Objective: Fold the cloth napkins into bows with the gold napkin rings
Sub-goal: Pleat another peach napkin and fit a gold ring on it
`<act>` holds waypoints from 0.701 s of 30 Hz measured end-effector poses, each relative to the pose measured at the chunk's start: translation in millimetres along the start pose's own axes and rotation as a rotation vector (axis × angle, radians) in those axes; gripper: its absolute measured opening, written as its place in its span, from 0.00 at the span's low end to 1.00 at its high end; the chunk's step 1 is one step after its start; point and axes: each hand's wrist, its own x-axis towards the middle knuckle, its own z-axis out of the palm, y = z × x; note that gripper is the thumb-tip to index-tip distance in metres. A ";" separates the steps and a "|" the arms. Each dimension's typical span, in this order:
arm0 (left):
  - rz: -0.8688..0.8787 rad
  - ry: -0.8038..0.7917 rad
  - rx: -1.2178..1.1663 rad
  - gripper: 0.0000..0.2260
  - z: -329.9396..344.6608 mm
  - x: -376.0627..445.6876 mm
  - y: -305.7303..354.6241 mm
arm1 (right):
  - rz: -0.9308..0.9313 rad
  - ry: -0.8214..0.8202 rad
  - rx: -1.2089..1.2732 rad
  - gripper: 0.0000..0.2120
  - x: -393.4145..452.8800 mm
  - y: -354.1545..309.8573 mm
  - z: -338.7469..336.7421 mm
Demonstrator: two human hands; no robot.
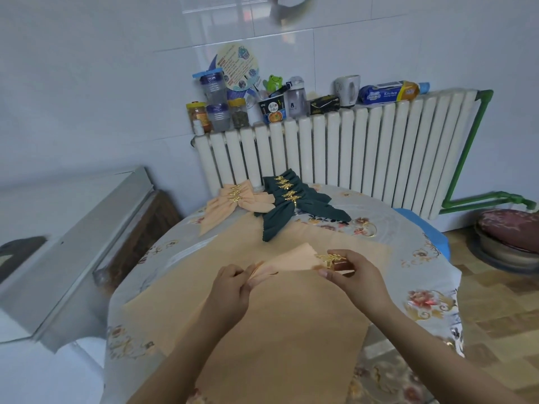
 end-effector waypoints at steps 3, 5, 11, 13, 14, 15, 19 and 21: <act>-0.023 0.017 -0.019 0.18 -8.3 -8.4 -5.7 | 0.005 0.028 0.031 0.17 -6.7 -5.6 -1.4; -0.017 0.020 -0.014 0.18 -11.2 -13.0 -8.8 | 0.006 0.011 0.073 0.17 -9.5 -9.2 -1.8; 0.040 0.015 -0.016 0.22 -12.8 -23.0 -6.8 | 0.011 -0.070 0.169 0.17 -14.7 -19.0 3.1; 0.075 0.020 -0.002 0.21 -12.9 -26.1 -5.9 | 0.001 -0.089 0.171 0.18 -15.9 -23.1 3.4; 0.089 0.025 0.006 0.21 -13.1 -27.6 -6.3 | -0.005 -0.094 0.176 0.18 -15.9 -25.0 3.5; 0.097 0.027 0.012 0.21 -13.2 -29.2 -7.3 | -0.011 -0.095 0.181 0.18 -16.1 -27.2 3.4; 0.101 0.023 0.029 0.25 -12.8 -34.0 -12.0 | -0.040 -0.086 0.171 0.17 -17.6 -33.4 2.7; 0.090 0.021 0.044 0.23 -13.5 -36.1 -13.2 | -0.046 -0.093 0.170 0.18 -18.6 -34.4 2.8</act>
